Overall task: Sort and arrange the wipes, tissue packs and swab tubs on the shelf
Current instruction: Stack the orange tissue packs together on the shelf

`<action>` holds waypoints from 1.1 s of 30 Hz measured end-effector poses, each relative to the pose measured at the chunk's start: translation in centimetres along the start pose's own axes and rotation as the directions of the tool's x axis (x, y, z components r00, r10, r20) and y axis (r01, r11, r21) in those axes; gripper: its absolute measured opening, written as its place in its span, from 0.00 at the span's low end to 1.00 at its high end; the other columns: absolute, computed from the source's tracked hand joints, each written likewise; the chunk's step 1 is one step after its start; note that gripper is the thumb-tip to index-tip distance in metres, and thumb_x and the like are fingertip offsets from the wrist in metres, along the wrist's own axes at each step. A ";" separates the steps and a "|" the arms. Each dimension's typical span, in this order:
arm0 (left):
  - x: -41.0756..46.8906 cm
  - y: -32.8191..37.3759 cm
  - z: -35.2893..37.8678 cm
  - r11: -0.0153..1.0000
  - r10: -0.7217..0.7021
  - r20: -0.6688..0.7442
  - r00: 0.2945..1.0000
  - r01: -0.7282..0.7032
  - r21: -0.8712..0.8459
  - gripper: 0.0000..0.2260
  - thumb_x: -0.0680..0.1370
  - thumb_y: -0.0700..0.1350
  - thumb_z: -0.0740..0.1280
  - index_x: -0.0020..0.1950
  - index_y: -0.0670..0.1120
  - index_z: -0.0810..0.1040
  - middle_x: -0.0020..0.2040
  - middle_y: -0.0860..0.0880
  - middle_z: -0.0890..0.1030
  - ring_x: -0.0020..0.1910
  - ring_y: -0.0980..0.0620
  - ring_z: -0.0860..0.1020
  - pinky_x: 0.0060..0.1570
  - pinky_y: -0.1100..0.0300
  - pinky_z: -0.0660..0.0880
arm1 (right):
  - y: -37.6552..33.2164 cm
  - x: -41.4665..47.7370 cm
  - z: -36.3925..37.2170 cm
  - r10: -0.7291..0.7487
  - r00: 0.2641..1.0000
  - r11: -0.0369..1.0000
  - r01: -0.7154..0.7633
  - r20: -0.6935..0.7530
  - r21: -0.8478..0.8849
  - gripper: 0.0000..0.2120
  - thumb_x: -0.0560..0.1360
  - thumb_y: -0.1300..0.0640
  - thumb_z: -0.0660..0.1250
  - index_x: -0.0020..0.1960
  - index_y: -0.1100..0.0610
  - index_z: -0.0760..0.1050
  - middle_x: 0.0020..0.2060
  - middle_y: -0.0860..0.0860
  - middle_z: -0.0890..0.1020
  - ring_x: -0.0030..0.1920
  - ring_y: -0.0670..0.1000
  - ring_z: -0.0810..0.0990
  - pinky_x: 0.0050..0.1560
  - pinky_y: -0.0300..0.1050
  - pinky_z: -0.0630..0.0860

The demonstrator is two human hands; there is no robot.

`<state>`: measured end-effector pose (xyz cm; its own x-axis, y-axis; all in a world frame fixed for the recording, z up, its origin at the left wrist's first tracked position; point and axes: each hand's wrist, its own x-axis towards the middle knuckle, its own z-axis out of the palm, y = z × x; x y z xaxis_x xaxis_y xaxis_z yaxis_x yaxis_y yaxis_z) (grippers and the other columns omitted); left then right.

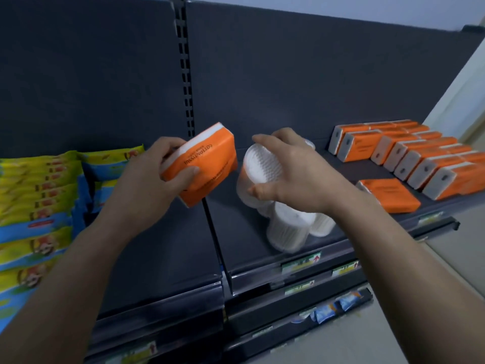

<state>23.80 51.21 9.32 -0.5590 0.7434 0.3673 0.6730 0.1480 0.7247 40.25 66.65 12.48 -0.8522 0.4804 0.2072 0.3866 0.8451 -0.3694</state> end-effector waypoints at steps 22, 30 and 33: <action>1.4 4.7 6.5 0.982 -0.115 -0.300 0.947 0.153 0.107 0.13 0.73 0.49 0.69 0.56 0.57 0.71 0.45 0.61 0.77 0.43 0.64 0.75 0.37 0.73 0.69 | 8.3 5.7 -3.0 -0.290 0.952 0.957 0.286 0.100 0.055 0.41 0.65 0.43 0.71 0.73 0.48 0.60 0.64 0.46 0.66 0.65 0.46 0.66 0.60 0.37 0.65; 5.3 9.6 13.0 1.000 -0.014 -0.168 0.986 0.018 0.020 0.13 0.74 0.49 0.68 0.56 0.56 0.71 0.44 0.64 0.75 0.43 0.73 0.73 0.35 0.80 0.67 | 16.1 2.6 -7.8 -0.109 0.994 0.994 0.109 0.005 -0.017 0.40 0.65 0.46 0.73 0.73 0.52 0.61 0.64 0.50 0.67 0.65 0.51 0.67 0.63 0.40 0.65; 6.6 10.2 14.7 0.998 0.023 -0.077 0.997 -0.027 -0.048 0.13 0.74 0.49 0.68 0.57 0.57 0.71 0.46 0.64 0.76 0.45 0.69 0.75 0.38 0.78 0.69 | 18.2 1.3 -8.3 -0.021 1.000 0.999 0.021 -0.015 -0.036 0.40 0.65 0.47 0.73 0.73 0.52 0.61 0.65 0.51 0.66 0.66 0.51 0.67 0.61 0.35 0.62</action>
<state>34.12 67.17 10.60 -0.5788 0.6940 0.4281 0.6641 0.0965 0.7414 49.11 84.64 13.53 -0.8547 0.4660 0.2289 0.3814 0.8626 -0.3323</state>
